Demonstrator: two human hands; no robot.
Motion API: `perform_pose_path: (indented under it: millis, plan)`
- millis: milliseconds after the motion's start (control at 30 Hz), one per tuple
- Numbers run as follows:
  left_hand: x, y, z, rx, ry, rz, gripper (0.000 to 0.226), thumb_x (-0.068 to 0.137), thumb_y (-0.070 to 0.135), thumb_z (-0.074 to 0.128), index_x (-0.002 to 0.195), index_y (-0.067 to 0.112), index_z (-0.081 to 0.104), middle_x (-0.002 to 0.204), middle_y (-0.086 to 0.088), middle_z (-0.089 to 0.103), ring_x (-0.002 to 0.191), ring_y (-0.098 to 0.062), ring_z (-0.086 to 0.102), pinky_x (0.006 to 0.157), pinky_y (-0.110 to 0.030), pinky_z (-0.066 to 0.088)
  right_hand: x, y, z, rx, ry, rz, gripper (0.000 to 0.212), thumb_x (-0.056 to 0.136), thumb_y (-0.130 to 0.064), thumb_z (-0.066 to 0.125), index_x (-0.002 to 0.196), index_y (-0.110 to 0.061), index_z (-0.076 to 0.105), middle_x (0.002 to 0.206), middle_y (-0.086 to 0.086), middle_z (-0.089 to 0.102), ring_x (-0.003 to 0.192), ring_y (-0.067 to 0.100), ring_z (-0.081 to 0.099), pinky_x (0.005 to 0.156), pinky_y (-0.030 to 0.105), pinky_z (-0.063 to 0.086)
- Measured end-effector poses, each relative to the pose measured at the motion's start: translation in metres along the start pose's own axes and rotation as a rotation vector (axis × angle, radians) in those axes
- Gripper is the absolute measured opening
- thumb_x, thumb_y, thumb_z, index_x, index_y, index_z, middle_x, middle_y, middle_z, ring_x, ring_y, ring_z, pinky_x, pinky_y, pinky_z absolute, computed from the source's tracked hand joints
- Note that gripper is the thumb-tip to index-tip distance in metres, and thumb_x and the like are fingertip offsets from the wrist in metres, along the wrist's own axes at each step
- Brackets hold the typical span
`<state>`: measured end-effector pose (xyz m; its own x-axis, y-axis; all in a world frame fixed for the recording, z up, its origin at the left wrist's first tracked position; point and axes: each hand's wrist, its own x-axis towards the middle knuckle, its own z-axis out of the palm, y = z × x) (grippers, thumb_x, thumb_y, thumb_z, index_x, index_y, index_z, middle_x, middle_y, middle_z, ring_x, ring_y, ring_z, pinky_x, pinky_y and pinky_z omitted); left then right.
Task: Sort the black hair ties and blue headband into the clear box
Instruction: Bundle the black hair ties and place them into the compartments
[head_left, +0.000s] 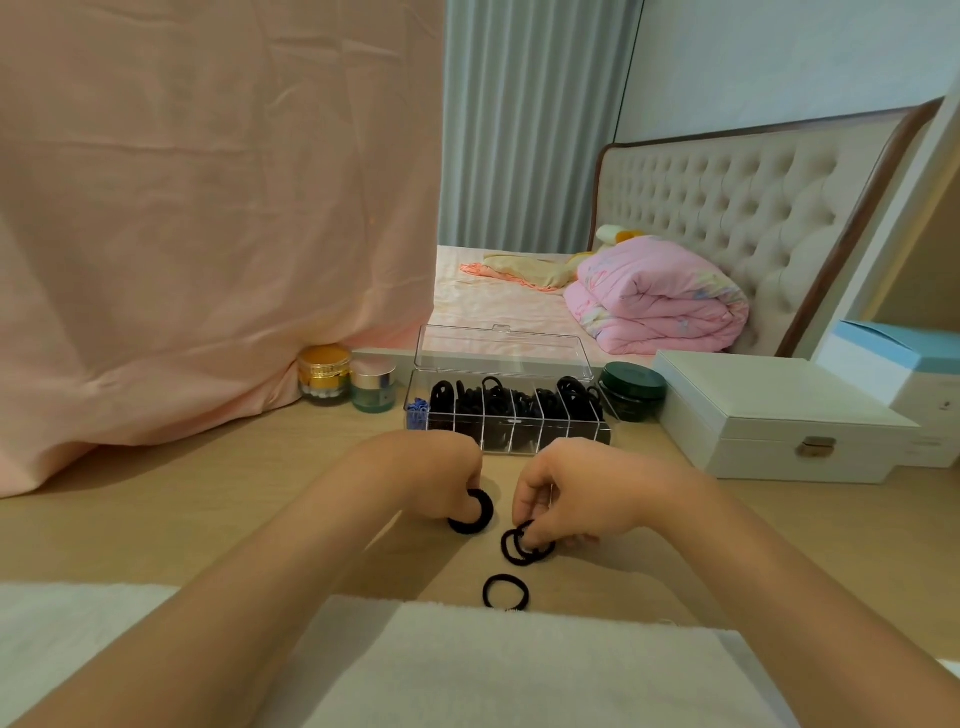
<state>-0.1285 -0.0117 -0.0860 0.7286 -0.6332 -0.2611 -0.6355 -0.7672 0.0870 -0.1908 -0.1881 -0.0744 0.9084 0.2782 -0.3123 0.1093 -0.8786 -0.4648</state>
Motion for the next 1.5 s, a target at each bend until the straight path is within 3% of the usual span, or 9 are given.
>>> perform_pose_path:
  millis: [200,300,400,533,667,867,1100,1333,1500]
  plan:
    - [-0.002,-0.017,-0.009,-0.329,0.026,0.091,0.016,0.099,0.029,0.055,0.103,0.017,0.065,0.095,-0.005,0.073,0.080,-0.016,0.066,0.079,-0.034,0.054,0.002,-0.003,0.005,-0.096,-0.060,0.018,0.006,0.092,-0.021,0.071,0.096,-0.021,0.074,0.086,0.000,0.076,0.065,0.005,0.067,0.067,0.020,0.059]
    - [-0.002,-0.025,-0.008,-0.498,0.031,0.086,0.010,0.099,0.021,0.058,0.102,0.015,0.065,0.090,-0.007,0.075,0.069,-0.010,0.066,0.068,-0.025,0.056,-0.001,-0.005,0.004,-0.122,-0.044,0.020,0.007,0.088,-0.017,0.072,0.089,-0.023,0.072,0.077,-0.005,0.073,0.064,0.006,0.068,0.067,0.022,0.059]
    - [-0.002,-0.030,-0.006,-0.615,0.014,0.063,0.015,0.096,0.013,0.063,0.110,0.012,0.069,0.098,-0.007,0.076,0.082,-0.016,0.074,0.074,-0.026,0.061,-0.005,-0.006,0.000,-0.011,-0.021,-0.023,0.011,0.088,-0.010,0.070,0.089,-0.021,0.072,0.071,0.001,0.074,0.054,0.007,0.065,0.064,0.027,0.059]
    - [-0.003,-0.030,-0.007,-0.614,-0.036,0.036,0.016,0.093,0.011,0.067,0.109,0.013,0.070,0.102,-0.005,0.074,0.093,-0.022,0.074,0.079,-0.033,0.062,-0.009,-0.015,-0.004,0.228,-0.099,-0.088,0.020,0.089,-0.009,0.074,0.107,-0.018,0.075,0.089,0.011,0.077,0.063,0.018,0.067,0.062,0.028,0.060]
    - [-0.002,-0.026,-0.007,-0.585,-0.038,-0.007,0.011,0.094,0.015,0.065,0.104,0.013,0.070,0.103,-0.009,0.074,0.086,-0.020,0.074,0.076,-0.028,0.062,-0.008,-0.025,0.006,0.092,-0.210,-0.048,0.017,0.090,-0.013,0.074,0.105,-0.018,0.076,0.091,0.013,0.077,0.063,0.018,0.065,0.066,0.029,0.061]
    - [0.000,-0.021,-0.006,-0.628,-0.032,-0.048,0.012,0.095,0.017,0.063,0.105,0.012,0.068,0.101,-0.010,0.074,0.072,-0.012,0.069,0.071,-0.024,0.061,-0.006,-0.027,0.010,-0.115,-0.169,-0.026,0.012,0.090,-0.021,0.073,0.101,-0.024,0.075,0.080,-0.012,0.071,0.061,0.001,0.063,0.058,0.014,0.050]
    - [0.005,-0.016,0.001,-0.839,0.057,-0.060,0.011,0.093,0.011,0.068,0.102,0.010,0.073,0.099,-0.015,0.076,0.086,-0.023,0.076,0.077,-0.036,0.063,-0.002,-0.020,0.005,0.438,0.286,-0.080,0.011,0.088,-0.010,0.070,0.081,-0.016,0.076,0.056,0.007,0.065,0.042,0.014,0.054,0.046,0.024,0.048]
    - [0.004,-0.018,0.000,-1.336,-0.051,0.019,0.024,0.099,0.004,0.057,0.119,0.000,0.069,0.120,-0.028,0.067,0.089,-0.021,0.068,0.081,-0.031,0.062,0.010,-0.013,0.010,0.440,0.484,0.022,0.008,0.086,-0.013,0.069,0.081,-0.013,0.076,0.054,0.007,0.066,0.041,0.016,0.054,0.044,0.023,0.047]
    - [0.004,-0.019,-0.002,-1.520,-0.047,0.030,0.026,0.101,0.004,0.050,0.119,-0.008,0.064,0.112,-0.027,0.068,0.090,-0.023,0.070,0.082,-0.032,0.062,0.014,-0.007,0.010,0.445,0.581,0.086,0.008,0.084,-0.013,0.069,0.078,-0.012,0.075,0.054,0.009,0.068,0.043,0.018,0.058,0.046,0.024,0.049]
